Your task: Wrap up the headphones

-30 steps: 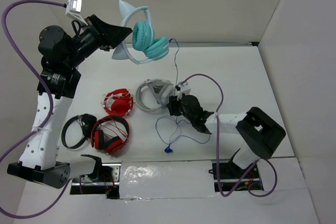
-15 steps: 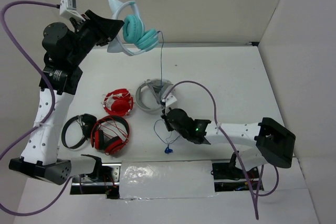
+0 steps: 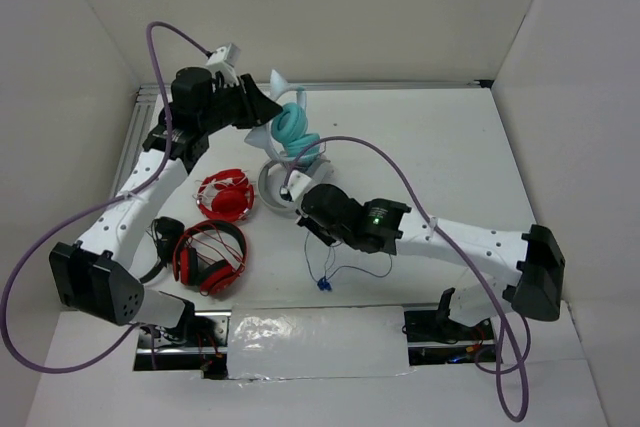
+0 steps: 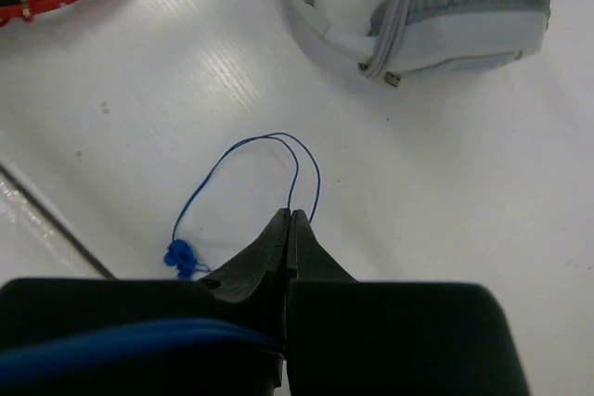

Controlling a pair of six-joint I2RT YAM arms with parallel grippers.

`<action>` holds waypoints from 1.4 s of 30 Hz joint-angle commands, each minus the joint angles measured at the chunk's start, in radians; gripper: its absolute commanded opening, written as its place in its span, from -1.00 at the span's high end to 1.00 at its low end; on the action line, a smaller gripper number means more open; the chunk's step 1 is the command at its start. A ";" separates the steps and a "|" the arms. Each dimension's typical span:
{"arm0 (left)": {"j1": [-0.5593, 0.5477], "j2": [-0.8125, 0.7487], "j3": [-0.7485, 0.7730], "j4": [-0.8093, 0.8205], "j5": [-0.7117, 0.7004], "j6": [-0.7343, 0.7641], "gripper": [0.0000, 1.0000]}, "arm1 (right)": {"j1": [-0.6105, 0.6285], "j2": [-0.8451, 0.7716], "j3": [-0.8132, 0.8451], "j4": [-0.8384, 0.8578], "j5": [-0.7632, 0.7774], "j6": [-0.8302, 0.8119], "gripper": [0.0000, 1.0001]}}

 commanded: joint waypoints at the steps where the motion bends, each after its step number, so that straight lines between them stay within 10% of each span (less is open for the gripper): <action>1: -0.031 -0.043 0.003 0.186 0.115 0.104 1.00 | 0.021 -0.008 0.123 -0.192 -0.090 -0.149 1.00; 20: -0.172 -0.042 -0.111 0.153 0.339 0.679 1.00 | -0.108 -0.192 0.361 -0.398 0.055 -0.382 1.00; 31: -0.267 -0.082 -0.186 0.147 0.465 0.850 1.00 | -0.210 -0.229 0.346 -0.137 0.201 -0.538 1.00; 42: -0.298 -0.106 -0.186 0.041 0.704 0.983 1.00 | -0.447 -0.224 0.314 -0.034 0.037 -0.575 1.00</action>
